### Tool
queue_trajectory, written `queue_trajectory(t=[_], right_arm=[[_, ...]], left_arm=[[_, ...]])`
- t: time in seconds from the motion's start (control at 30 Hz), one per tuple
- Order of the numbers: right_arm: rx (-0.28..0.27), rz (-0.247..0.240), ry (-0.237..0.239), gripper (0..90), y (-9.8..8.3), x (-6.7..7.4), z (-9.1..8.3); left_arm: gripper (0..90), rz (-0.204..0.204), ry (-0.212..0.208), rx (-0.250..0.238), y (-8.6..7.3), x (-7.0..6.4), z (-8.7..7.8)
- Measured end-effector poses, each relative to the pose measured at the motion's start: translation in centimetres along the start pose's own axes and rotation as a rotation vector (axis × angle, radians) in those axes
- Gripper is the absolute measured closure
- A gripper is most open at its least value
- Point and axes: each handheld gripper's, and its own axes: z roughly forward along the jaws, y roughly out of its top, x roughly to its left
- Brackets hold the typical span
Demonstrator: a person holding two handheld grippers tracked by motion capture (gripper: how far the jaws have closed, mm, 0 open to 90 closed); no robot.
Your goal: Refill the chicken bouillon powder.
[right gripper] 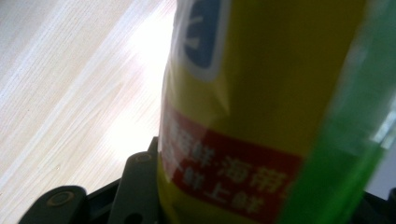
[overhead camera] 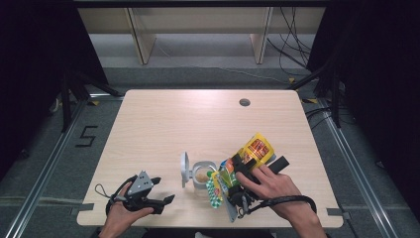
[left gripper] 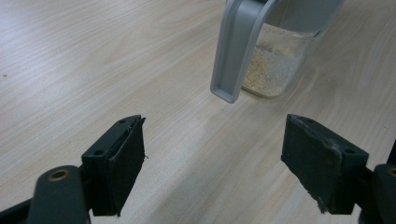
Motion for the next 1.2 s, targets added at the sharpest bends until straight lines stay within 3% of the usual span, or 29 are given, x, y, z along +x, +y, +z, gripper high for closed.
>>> queue_trajectory(t=[0.07, 0.1, 0.13, 0.3, 0.33, 0.37, 0.43, 0.53, 0.57, 0.73, 0.8, 0.83, 1.0, 1.03, 1.2], right_arm=[[-0.001, -0.003, 0.004, 60.3, -0.03, 0.02, 0.14], [0.016, 0.039, 0.021, 60.3, -0.04, 0.33, 0.11], [0.002, -0.010, 0.011, 60.3, 0.00, 0.04, 0.20], [0.004, 0.003, 0.009, 60.3, 0.02, 0.14, 0.17], [0.008, 0.029, 0.018, 60.3, 0.02, 0.28, 0.06], [-0.004, 0.002, 0.000, 60.3, 0.07, 0.06, 0.06], [-0.005, 0.003, 0.011, 60.3, 0.11, 0.02, 0.06], [-0.009, 0.003, 0.004, 60.3, 0.10, 0.05, 0.01], [-0.001, 0.024, 0.003, 60.3, 0.07, 0.21, 0.02], [-0.006, 0.002, 0.005, 60.3, -0.05, 0.08, 0.13], [0.010, 0.034, 0.012, 60.4, -0.08, 0.34, 0.02], [-0.006, -0.005, 0.004, 60.3, -0.06, 0.02, 0.07], [-0.008, 0.007, 0.006, 60.4, -0.01, 0.13, 0.12], [-0.003, 0.004, 0.008, 60.4, 0.00, 0.14, 0.21], [-0.006, 0.001, 0.008, 60.4, -0.07, 0.12, 0.21]], left_arm=[[20.6, -0.005, 0.004, 0.001, 0.00, 0.00, -0.03], [20.7, 0.002, 0.005, 0.001, 0.02, 0.05, -0.04], [20.6, -0.009, -0.001, -0.006, -0.01, -0.03, 0.00], [20.6, -0.002, -0.001, -0.001, 0.00, -0.01, 0.01], [20.6, 0.003, 0.001, -0.005, -0.03, 0.03, 0.05], [20.6, -0.020, -0.004, -0.014, -0.02, -0.12, 0.06], [20.6, -0.005, 0.002, -0.001, -0.01, 0.02, -0.01], [20.6, -0.014, -0.002, -0.009, -0.01, -0.06, 0.02], [20.7, 0.002, 0.002, -0.002, 0.02, 0.06, -0.02], [20.6, -0.003, 0.002, -0.001, 0.01, 0.02, -0.01], [20.6, -0.007, -0.001, -0.004, 0.00, -0.02, -0.01], [20.7, 0.005, 0.002, -0.001, 0.02, 0.08, -0.04], [20.6, -0.020, -0.004, -0.016, -0.02, -0.11, 0.06], [20.6, 0.004, 0.003, 0.000, 0.02, 0.09, -0.04], [20.7, -0.004, 0.004, 0.002, 0.01, 0.01, -0.01]])
